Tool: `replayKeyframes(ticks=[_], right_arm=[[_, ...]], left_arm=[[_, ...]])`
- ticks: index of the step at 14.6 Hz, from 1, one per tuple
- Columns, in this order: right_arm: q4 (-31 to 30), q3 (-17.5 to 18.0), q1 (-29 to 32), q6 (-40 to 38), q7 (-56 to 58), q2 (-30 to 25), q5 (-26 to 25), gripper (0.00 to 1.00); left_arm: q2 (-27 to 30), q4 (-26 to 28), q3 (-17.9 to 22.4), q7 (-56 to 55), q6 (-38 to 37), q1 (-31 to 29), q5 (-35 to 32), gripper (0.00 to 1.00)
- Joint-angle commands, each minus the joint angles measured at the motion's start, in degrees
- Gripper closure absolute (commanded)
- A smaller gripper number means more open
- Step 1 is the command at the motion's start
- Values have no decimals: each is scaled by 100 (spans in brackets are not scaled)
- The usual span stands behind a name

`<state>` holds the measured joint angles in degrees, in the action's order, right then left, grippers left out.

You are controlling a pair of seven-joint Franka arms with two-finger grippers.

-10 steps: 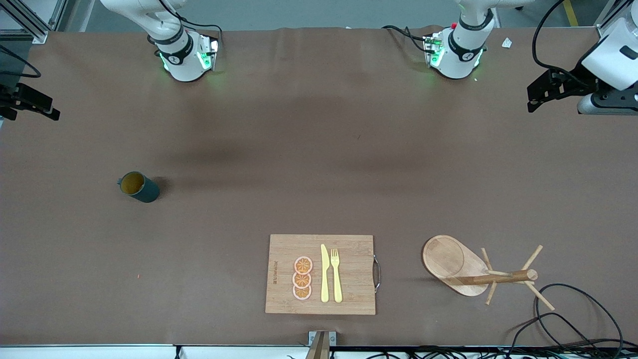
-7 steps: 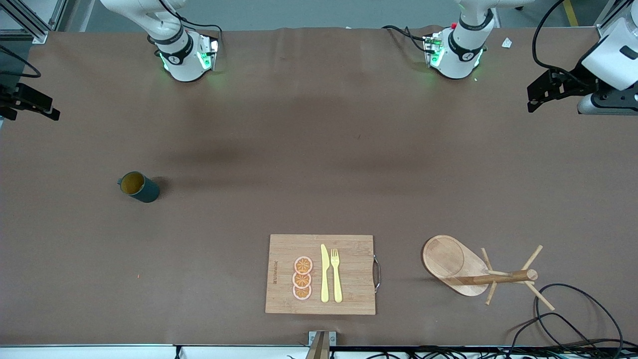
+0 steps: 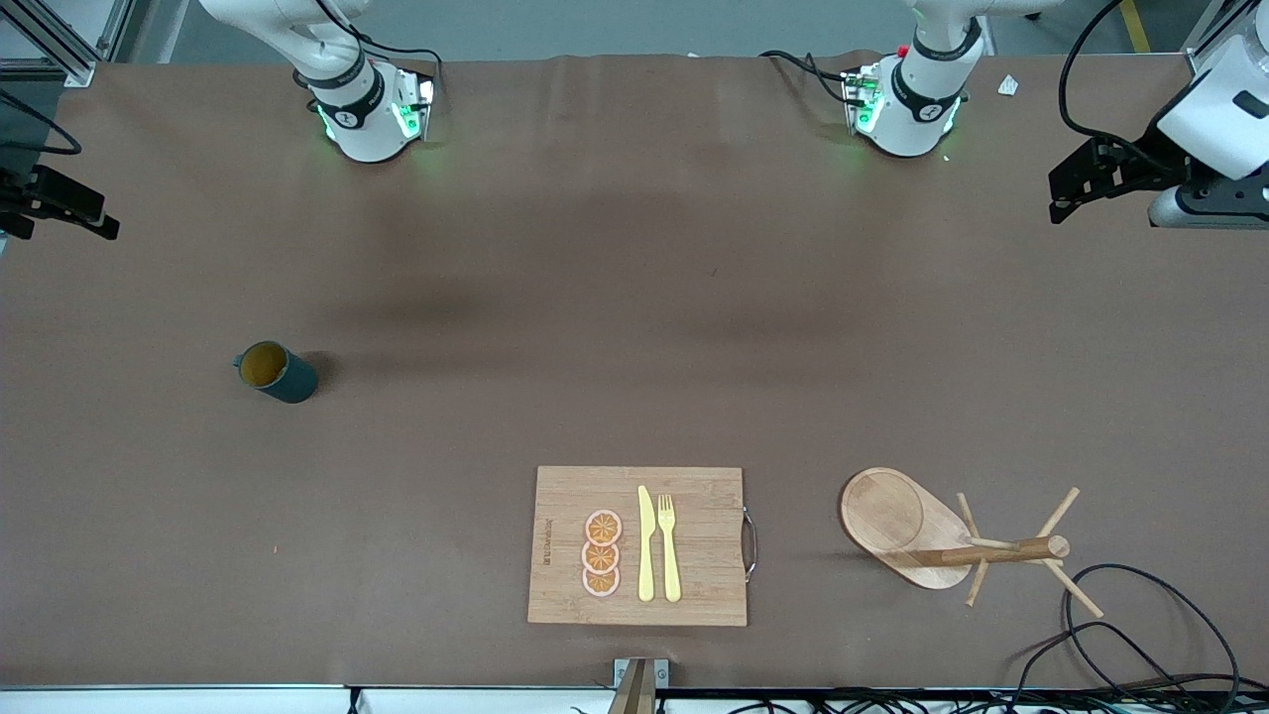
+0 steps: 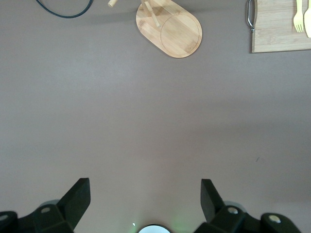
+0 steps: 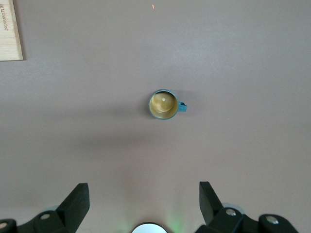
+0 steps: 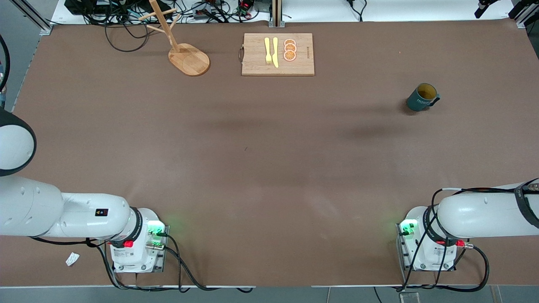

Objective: Pass cup and hang on rack

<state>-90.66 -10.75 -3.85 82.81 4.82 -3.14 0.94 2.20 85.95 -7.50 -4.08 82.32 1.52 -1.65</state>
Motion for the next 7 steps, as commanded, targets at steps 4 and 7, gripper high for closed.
replayKeyframes(ticks=[4,7], right_arm=[[110,47,121,-63,10,32,-32,0],[101,56,130,-54,36,523,-32,0]], left_arm=[[-53,-140,-15,3,-103,6,-107,0],[-53,-114,-15,3,-111,15,-98,0]])
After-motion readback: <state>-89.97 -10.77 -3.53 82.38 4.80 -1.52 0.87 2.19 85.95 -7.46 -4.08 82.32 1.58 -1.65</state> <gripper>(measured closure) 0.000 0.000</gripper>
